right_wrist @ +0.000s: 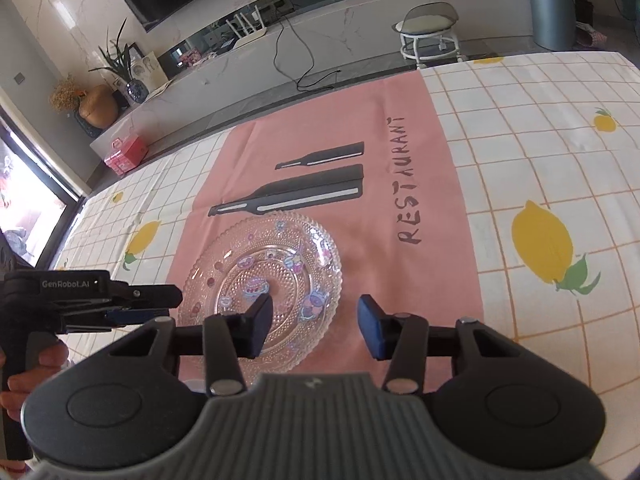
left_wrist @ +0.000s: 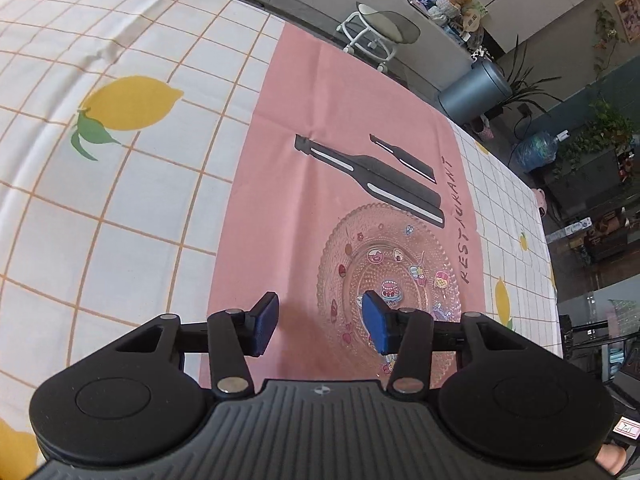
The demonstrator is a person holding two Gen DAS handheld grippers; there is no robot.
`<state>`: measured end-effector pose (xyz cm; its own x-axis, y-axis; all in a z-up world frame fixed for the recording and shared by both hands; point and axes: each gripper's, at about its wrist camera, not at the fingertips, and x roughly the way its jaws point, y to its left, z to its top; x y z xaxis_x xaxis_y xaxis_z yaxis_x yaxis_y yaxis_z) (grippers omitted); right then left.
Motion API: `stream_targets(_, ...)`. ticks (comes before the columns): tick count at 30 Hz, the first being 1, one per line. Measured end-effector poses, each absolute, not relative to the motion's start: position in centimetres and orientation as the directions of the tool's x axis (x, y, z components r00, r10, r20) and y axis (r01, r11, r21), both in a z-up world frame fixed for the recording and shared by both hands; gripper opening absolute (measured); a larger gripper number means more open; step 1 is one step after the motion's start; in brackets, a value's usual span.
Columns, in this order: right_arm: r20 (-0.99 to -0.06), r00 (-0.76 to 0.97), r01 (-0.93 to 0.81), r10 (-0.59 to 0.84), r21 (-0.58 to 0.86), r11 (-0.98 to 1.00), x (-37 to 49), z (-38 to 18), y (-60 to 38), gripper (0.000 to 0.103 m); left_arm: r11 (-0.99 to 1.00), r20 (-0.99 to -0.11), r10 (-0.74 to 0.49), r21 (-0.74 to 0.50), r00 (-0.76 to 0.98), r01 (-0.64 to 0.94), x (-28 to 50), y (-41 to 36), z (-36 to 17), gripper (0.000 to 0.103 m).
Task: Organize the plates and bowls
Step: 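Move the left gripper to the clear glass plate rim and grasp it, then lift the glass plate with the left gripper while the right gripper holds the Fruity plate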
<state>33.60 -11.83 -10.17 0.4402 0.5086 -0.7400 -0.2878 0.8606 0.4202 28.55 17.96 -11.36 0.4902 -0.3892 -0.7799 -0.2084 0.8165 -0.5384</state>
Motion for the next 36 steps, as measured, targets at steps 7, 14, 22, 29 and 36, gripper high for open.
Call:
stream_targets(7,-0.748,0.366,-0.256,0.554,0.491,0.832,35.7,-12.7,-12.1,0.044,0.768,-0.719,-0.446,-0.614,0.533,-0.184,28.7,18.7,-12.0,0.055)
stream_targets(14,-0.652,0.319,-0.236,0.688,0.648,0.724,37.0,-14.1,-13.5,0.042,0.637,-0.611,-0.553,-0.748,0.567,-0.185,28.7,20.0,-13.9,0.055)
stream_targets(22,-0.572,0.293,-0.133,0.766,0.769,0.625,37.8,-15.5,-14.9,0.042,0.545,-0.543,-0.606,-0.816,0.581,-0.195,28.9,20.3,-15.1,0.055)
stream_targets(29,-0.617,0.312,-0.154,0.722,0.717,0.679,37.4,-15.0,-14.4,0.026,0.599,-0.610,-0.542,-0.763,0.578,-0.244,28.7,19.7,-14.8,0.023)
stream_targets(36,-0.616,0.320,-0.124,0.720,0.726,0.677,37.4,-15.8,-15.4,0.007,0.663,-0.641,-0.495,-0.715,0.587,-0.221,28.4,19.0,-14.3,0.007)
